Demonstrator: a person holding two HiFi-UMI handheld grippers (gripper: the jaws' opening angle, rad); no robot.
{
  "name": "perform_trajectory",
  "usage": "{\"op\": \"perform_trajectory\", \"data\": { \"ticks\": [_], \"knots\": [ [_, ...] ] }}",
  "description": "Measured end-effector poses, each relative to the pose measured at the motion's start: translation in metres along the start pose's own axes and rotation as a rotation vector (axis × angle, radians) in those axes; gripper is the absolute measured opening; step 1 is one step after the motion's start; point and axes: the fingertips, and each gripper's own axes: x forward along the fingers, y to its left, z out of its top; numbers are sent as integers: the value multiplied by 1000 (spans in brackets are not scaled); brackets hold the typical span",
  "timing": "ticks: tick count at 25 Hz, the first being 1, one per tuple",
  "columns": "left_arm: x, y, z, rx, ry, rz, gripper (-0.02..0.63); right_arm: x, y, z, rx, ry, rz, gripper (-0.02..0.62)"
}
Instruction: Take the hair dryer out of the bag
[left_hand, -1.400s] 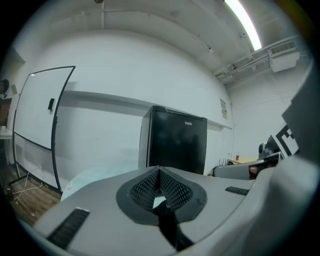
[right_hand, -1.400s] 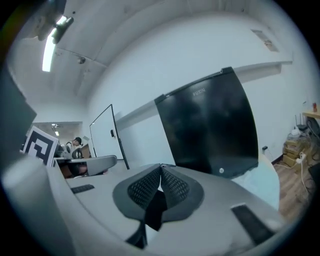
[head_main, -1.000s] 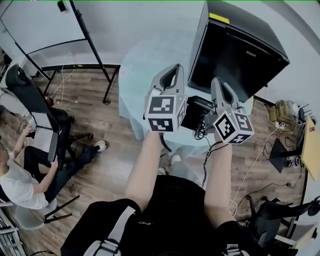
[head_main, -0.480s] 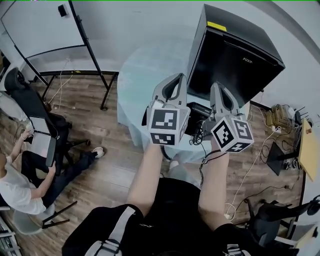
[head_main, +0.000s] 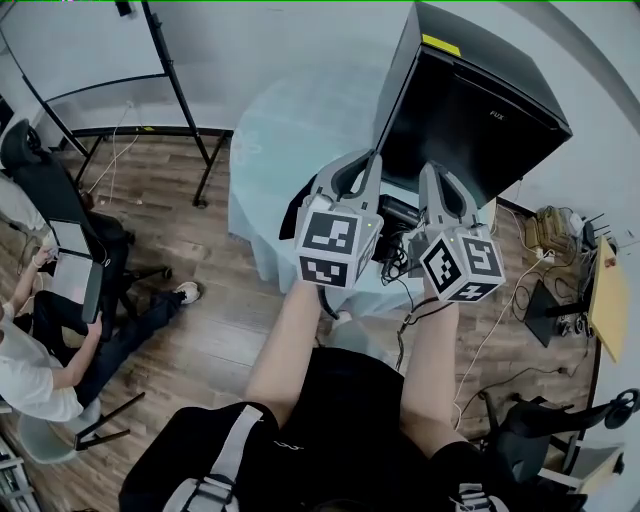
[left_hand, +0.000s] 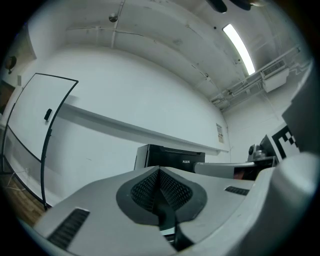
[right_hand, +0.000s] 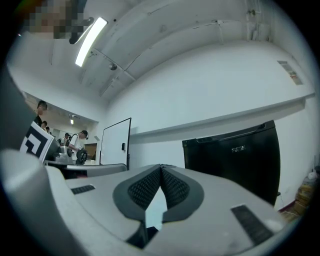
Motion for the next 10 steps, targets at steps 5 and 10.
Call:
{"op": "perform_trajectory", "data": {
  "ticks": [5,10],
  "knots": [
    [2,-3,-2,19,7,-9,12,2,2,-1,-27,7,8,5],
    [4,-2,-5,32,11,-13,13,3,3,-6,-35,5,15,5]
  ]
}}
